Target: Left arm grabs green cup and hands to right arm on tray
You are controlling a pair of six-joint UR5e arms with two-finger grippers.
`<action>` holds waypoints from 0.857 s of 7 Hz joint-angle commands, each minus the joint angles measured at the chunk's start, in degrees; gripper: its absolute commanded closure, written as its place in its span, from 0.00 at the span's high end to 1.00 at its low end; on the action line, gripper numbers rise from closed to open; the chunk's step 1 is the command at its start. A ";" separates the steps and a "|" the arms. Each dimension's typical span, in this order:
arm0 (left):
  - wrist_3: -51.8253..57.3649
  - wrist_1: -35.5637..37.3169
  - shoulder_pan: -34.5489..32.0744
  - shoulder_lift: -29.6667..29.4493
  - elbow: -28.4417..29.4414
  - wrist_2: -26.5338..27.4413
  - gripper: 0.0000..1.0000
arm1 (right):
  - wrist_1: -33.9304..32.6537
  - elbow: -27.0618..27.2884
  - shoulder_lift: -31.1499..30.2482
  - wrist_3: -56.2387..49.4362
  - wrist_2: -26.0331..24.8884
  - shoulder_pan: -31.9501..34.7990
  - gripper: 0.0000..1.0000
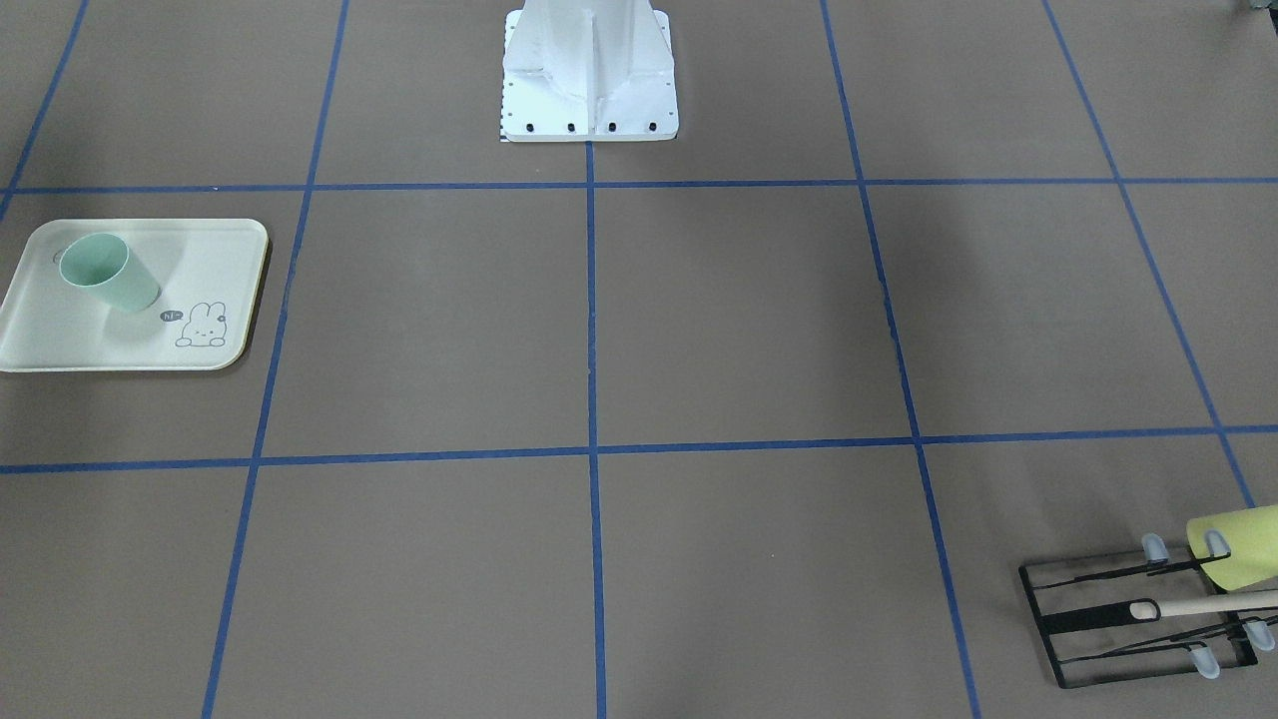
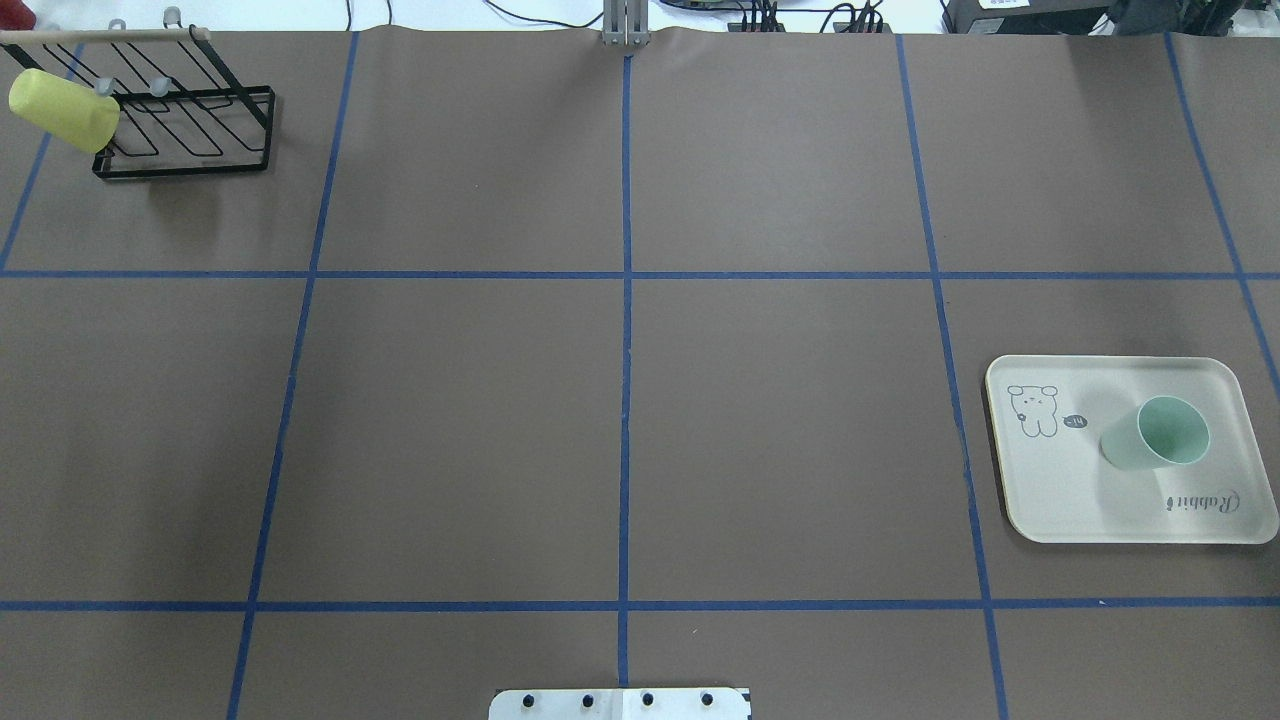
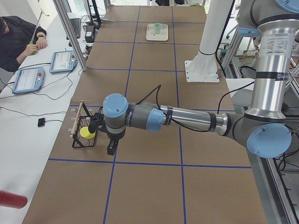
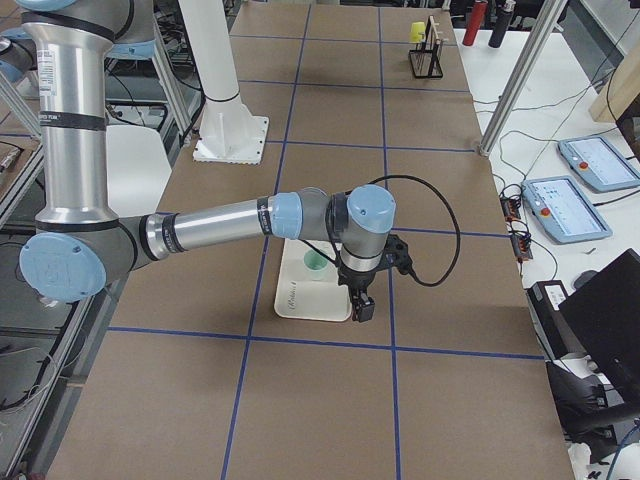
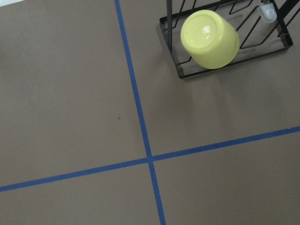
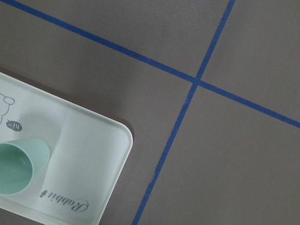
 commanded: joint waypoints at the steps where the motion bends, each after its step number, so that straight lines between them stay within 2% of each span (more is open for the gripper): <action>1: -1.00 -1.21 -0.96 2.66 0.25 1.24 1.00 | 4.23 -0.41 -4.04 -0.20 0.47 3.40 0.99; 2: -0.56 -1.47 -0.70 5.19 0.34 5.61 1.00 | 4.68 -0.41 -5.55 -0.20 0.47 3.41 0.99; 3: -1.17 -1.13 -0.70 4.78 -0.27 6.35 1.00 | 4.68 -2.41 -5.65 -0.11 0.99 3.41 0.99; 4: -1.26 -0.69 -0.52 4.78 -0.97 6.09 1.00 | 4.68 -5.04 -5.65 -0.03 5.00 3.41 0.99; 6: -9.99 -0.60 4.89 5.21 -5.17 6.09 1.00 | 4.77 -6.91 -5.21 0.33 5.66 3.41 0.99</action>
